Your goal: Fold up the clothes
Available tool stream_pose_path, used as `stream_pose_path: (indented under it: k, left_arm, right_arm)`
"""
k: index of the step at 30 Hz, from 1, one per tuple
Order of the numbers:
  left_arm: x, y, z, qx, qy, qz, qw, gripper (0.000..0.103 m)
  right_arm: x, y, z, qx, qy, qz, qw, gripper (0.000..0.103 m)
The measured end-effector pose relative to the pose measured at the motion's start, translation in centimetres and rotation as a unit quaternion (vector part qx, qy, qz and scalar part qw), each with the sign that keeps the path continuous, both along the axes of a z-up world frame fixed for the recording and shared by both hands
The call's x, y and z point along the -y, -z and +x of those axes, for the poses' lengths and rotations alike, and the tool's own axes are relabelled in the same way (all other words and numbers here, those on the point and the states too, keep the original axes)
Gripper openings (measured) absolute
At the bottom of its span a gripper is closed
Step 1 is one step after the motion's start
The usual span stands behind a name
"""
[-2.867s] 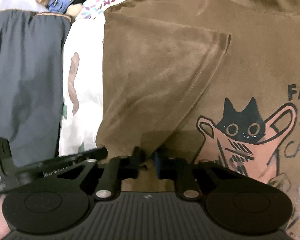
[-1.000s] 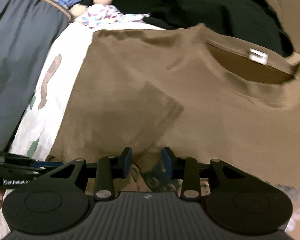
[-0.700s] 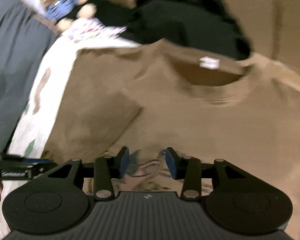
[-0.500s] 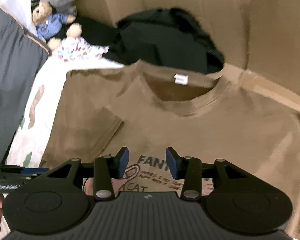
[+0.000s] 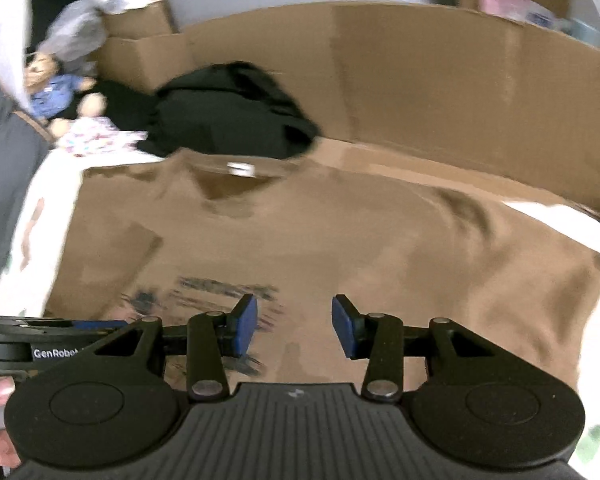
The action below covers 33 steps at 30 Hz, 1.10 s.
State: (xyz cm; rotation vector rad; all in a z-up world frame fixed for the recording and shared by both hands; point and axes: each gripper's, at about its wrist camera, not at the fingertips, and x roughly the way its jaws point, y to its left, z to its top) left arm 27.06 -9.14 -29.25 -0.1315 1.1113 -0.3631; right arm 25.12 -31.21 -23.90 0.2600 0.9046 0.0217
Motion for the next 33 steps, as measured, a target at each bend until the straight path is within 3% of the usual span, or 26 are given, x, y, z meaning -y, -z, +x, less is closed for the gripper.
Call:
stream_pose_path:
  k: [7, 18, 21, 23, 27, 33]
  left_arm:
    - [6.3, 0.7, -0.8, 0.006, 0.047, -0.01, 0.9988, 0.05]
    - [12.2, 1.5, -1.3, 0.002, 0.069, -0.028, 0.9972, 0.049]
    - [13.9, 1.3, -1.6, 0.004, 0.082, -0.042, 0.9957, 0.035]
    - [15.2, 1.4, -1.6, -0.001, 0.096, -0.049, 0.9942, 0.011]
    - [17.3, 1.8, -1.6, -0.017, 0.115, -0.068, 0.9909, 0.009]
    - [19.3, 2.4, -1.6, -0.02, 0.119, -0.059, 0.9909, 0.009]
  right_arm:
    - [6.5, 1.6, -1.7, -0.019, 0.064, 0.009, 0.998, 0.046]
    - [14.1, 3.9, -5.9, -0.053, 0.114, 0.07, 0.99, 0.046]
    - [15.8, 4.9, -7.1, -0.065, 0.138, 0.107, 0.982, 0.046]
    - [16.7, 5.6, -7.7, -0.072, 0.152, 0.138, 0.976, 0.046]
    - [18.9, 7.3, -8.7, -0.077, 0.199, 0.209, 0.954, 0.047]
    - [20.0, 8.8, -9.2, -0.079, 0.229, 0.235, 0.941, 0.048]
